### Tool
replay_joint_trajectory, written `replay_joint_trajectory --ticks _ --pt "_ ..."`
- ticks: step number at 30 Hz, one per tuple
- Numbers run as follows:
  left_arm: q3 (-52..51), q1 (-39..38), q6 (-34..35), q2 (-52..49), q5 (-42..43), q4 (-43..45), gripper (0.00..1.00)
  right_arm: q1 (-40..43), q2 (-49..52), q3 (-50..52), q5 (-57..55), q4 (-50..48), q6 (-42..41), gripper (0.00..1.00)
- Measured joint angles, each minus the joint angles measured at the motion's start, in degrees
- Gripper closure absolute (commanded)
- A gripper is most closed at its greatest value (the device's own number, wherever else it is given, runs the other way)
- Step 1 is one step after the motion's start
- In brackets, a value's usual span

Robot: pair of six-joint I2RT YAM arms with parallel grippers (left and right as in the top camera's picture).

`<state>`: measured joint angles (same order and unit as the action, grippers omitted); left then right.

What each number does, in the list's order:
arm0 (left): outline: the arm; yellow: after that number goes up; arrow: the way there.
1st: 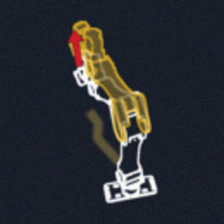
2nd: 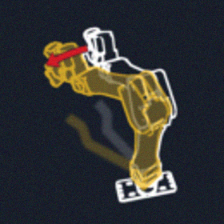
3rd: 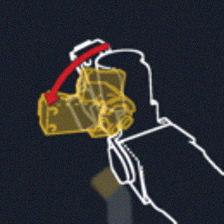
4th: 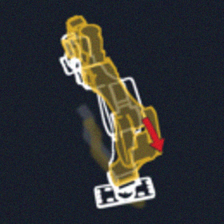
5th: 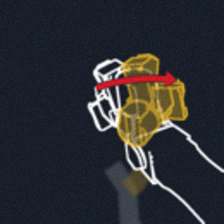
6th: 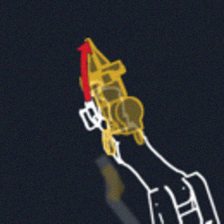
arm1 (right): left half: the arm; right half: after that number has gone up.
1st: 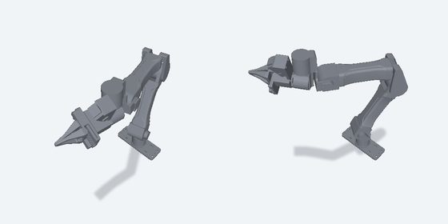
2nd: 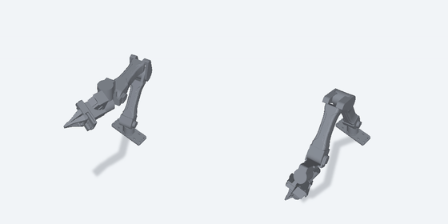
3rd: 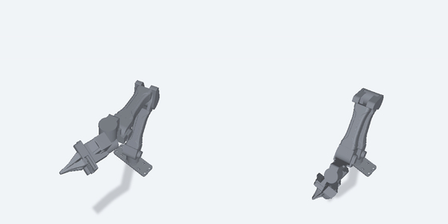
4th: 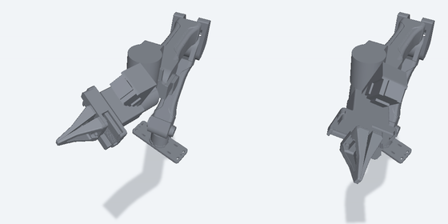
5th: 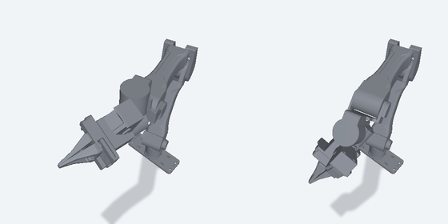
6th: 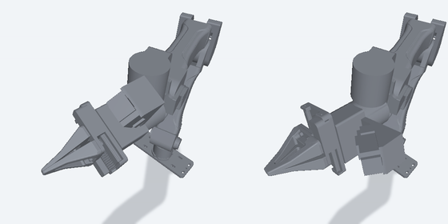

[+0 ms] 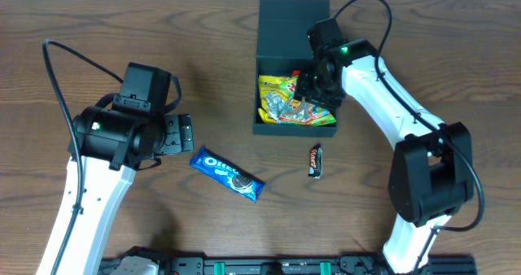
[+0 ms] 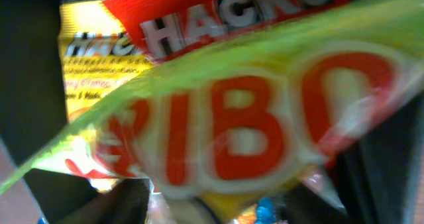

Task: Pack container
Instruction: 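Push the Haribo bag down into the box with the right gripper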

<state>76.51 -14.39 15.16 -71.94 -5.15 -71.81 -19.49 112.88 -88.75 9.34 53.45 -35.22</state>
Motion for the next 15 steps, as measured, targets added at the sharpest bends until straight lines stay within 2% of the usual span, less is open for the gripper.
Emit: replay_joint_trajectory --ticks 1,15 --pt "0.00 0.00 0.00 0.00 0.00 0.02 0.05 0.00 0.00 0.00 0.55 -0.22 0.22 0.01" --pt "0.00 0.00 0.00 0.00 0.00 0.02 0.05 0.02 -6.73 -0.02 3.17 -4.20 5.18 0.01"
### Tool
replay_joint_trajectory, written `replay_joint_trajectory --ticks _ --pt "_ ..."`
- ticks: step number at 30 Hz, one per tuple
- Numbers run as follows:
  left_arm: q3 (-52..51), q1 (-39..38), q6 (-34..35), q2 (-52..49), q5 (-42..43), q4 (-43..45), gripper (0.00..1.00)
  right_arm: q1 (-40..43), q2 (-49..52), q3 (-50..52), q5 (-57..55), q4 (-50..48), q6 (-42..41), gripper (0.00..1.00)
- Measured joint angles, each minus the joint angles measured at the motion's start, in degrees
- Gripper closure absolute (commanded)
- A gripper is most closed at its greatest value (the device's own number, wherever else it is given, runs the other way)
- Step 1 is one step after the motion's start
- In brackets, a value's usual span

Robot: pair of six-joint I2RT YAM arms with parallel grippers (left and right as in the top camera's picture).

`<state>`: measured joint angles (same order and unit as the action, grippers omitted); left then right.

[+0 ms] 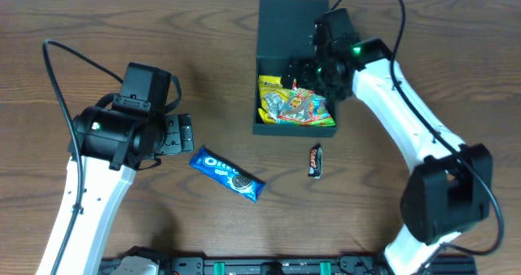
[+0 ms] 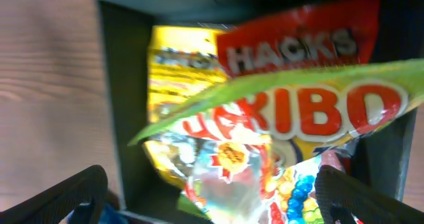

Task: Pack container
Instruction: 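Push the Haribo bag down into the box with the right gripper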

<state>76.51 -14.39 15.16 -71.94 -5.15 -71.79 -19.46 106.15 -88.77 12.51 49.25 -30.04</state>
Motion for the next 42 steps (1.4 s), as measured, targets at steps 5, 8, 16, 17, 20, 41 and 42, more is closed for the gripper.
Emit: replay_joint_trajectory --ticks 5,8,16,17,20,41,42 --pt "0.00 0.00 0.00 0.00 0.00 0.00 0.05 0.00 -0.46 0.00 0.59 -3.30 1.01 0.01" --pt "0.00 0.00 0.00 0.00 0.00 0.04 0.05 0.00 -0.46 0.00 0.07 -5.20 2.36 0.01" --pt "0.00 0.00 0.00 0.00 0.00 0.24 0.05 0.00 -0.28 0.00 -2.93 -5.40 4.07 0.01" --pt "0.00 0.00 0.00 0.00 0.00 0.26 0.05 0.00 -0.04 0.00 -3.08 -5.44 4.17 0.01" --pt "0.00 0.00 0.00 0.00 0.00 0.24 0.05 -0.02 1.53 0.00 -3.37 -5.62 4.44 0.01" --pt "0.00 0.00 0.00 0.00 0.00 0.17 0.05 0.00 7.56 0.00 -4.28 -12.00 5.05 0.01" --pt "0.00 0.00 0.00 0.00 0.00 0.17 0.05 0.00 7.58 0.00 -4.28 -12.04 5.07 0.01"
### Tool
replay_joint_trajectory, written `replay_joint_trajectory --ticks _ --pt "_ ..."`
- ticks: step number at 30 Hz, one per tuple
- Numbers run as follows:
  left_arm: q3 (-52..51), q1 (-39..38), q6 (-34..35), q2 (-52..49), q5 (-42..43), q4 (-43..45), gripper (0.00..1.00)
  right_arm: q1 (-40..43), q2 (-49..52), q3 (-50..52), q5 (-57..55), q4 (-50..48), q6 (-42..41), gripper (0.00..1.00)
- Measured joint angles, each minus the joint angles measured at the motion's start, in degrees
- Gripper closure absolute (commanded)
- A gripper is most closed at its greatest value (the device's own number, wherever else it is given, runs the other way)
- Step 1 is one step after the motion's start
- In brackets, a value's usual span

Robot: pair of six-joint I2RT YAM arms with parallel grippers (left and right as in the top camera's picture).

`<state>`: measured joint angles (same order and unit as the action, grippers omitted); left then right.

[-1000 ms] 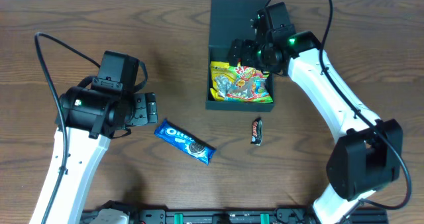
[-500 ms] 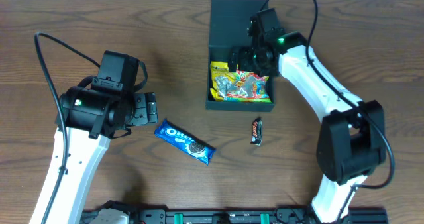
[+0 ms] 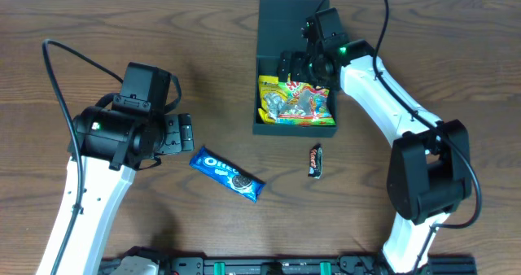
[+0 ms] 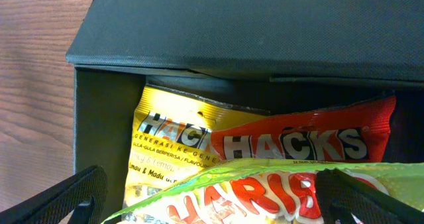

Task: Pack container
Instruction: 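Push the Haribo bag down into the box with the right gripper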

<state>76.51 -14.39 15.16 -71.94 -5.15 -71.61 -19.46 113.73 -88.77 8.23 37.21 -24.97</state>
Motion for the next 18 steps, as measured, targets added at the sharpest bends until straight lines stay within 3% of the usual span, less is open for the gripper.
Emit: replay_joint_trajectory --ticks 12,18 --pt "0.00 0.00 0.00 0.00 0.00 -0.76 0.05 0.00 -0.94 0.02 -1.95 2.49 0.96 0.01" --pt "0.00 0.00 0.00 0.52 0.00 -1.05 0.05 0.00 -11.69 0.11 -2.45 5.92 4.07 0.01"
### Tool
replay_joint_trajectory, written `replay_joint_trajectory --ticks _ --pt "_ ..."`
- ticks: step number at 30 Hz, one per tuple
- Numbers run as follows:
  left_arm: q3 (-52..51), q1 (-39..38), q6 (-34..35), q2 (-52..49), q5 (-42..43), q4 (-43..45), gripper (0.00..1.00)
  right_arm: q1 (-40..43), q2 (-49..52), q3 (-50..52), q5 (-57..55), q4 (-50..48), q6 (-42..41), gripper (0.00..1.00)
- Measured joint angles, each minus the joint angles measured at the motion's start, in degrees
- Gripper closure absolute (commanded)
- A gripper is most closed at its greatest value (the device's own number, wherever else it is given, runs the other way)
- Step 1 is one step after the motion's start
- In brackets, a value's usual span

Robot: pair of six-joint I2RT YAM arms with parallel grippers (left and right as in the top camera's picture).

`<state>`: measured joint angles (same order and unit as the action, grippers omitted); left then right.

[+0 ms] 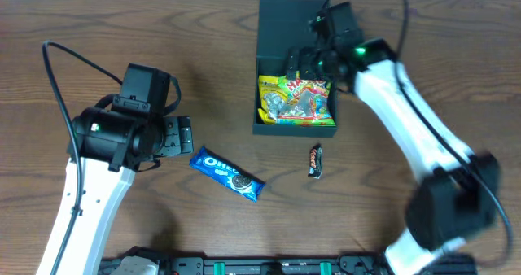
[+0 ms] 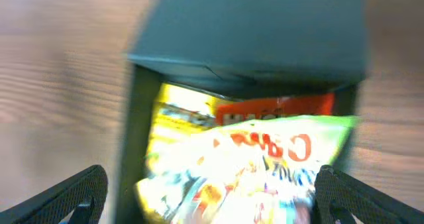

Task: Pack container
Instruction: 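Push the Haribo bag down into the box with the right gripper, then withdraw the right gripper and reach the left gripper to the Oreo pack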

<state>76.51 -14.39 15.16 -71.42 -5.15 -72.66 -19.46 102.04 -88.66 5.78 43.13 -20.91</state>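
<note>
The black box [image 1: 277, 31] stands at the far middle of the table, its lid folded back. Yellow and red Hacks bags [image 2: 199, 114] and a green-edged gummy bag [image 1: 297, 100] lie inside it. My right gripper [image 1: 303, 65] hovers over the box, open and holding nothing. Its fingertips [image 2: 73, 197] show at the bottom corners of the blurred right wrist view. A blue Oreo pack [image 1: 228, 174] and a small dark chocolate bar [image 1: 316, 161] lie on the table. My left gripper [image 1: 182, 137] stays just left of the Oreo pack, and its jaws are unclear.
The wooden table [image 1: 423, 31] carries only these things. The box wall [image 1: 293, 131] stands between the packed bags and the chocolate bar. Black cables arc over both arms.
My right gripper has drawn back from the box: the wrist view takes in more of the box and is blurred by motion. The bags stay in the box. The left arm is unmoved.
My right gripper was first down in the box, close against the gummy bag. Then it stood open above the bags, which lay loose in the box. Later it hung over the Hacks bags at the back of the box, and now farther off.
</note>
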Motion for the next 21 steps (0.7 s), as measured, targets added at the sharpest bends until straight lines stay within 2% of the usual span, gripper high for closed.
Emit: replay_joint_trajectory --ticks 8,13,21 --pt "0.00 0.00 0.00 2.56 0.39 -0.46 0.05 0.00 -17.66 -0.33 -1.29 17.33 4.70 0.01" --pt "0.00 0.00 0.02 4.37 2.14 -0.44 0.05 0.00 -20.74 -0.31 -4.85 31.12 8.22 0.01" --pt "0.00 0.00 0.04 5.31 5.70 -0.48 0.05 -0.42 -25.27 -0.17 -6.43 39.56 12.48 0.01"
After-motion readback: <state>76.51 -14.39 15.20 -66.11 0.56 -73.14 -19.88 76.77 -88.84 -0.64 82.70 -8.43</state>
